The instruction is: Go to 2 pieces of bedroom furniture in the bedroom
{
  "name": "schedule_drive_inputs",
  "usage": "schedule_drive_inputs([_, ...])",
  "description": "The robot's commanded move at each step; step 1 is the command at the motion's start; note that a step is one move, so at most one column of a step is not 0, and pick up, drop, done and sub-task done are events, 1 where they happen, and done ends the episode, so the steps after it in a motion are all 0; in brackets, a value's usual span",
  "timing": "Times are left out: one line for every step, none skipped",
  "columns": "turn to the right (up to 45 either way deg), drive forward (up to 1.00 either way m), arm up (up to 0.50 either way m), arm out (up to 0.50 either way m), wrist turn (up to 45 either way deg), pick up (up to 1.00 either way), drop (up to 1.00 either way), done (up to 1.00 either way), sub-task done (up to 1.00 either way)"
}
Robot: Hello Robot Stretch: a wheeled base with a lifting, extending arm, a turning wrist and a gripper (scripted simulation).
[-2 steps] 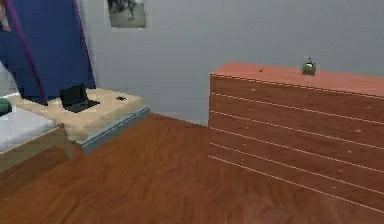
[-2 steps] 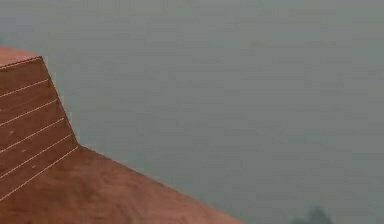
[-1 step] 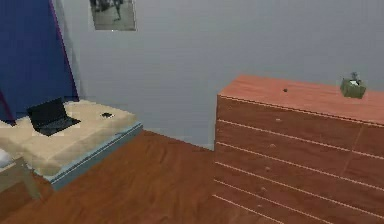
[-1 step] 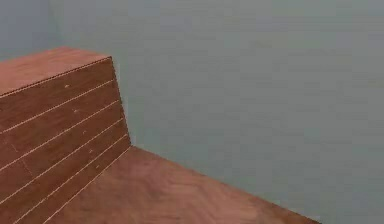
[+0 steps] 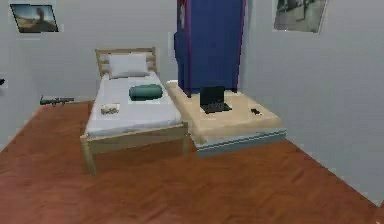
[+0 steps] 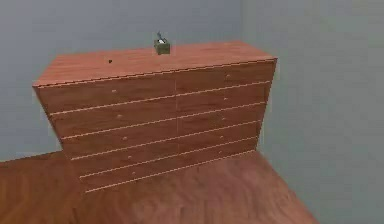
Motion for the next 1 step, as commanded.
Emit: schedule_drive_inputs([-30.0,0.0,0.0,0.0,0.0,0.0,0.0,0.0,0.0])
